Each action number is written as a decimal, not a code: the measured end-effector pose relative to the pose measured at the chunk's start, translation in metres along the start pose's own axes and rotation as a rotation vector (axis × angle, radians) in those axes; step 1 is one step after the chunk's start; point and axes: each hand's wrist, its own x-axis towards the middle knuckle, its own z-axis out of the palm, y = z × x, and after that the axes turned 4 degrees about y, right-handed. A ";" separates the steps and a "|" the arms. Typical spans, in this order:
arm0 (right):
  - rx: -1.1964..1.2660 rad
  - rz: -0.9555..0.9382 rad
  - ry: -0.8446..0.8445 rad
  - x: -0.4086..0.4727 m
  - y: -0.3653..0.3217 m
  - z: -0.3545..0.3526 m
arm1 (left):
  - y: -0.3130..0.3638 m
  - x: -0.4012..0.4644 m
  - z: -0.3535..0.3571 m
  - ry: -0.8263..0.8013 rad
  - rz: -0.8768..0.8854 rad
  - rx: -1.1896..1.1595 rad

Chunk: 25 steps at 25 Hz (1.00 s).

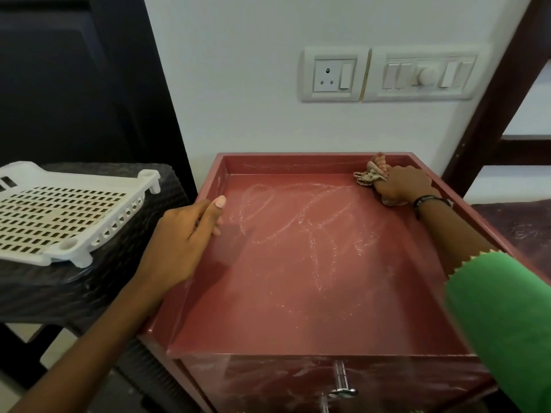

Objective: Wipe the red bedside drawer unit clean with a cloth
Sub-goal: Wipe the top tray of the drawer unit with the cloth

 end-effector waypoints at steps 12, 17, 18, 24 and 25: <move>0.060 -0.073 0.030 0.004 0.015 0.017 | 0.010 -0.006 -0.021 0.152 -0.439 -0.588; 0.087 -0.050 0.094 -0.003 0.029 0.038 | 0.015 -0.061 -0.044 0.264 -0.675 -0.908; 0.081 -0.029 0.094 -0.004 0.028 0.043 | 0.019 -0.069 -0.041 0.275 -0.716 -0.898; 0.237 0.180 0.080 0.009 0.006 0.038 | 0.027 -0.070 -0.026 0.404 -0.832 -0.896; 0.262 0.191 0.066 0.009 -0.008 0.036 | 0.026 -0.070 -0.024 0.436 -0.827 -0.891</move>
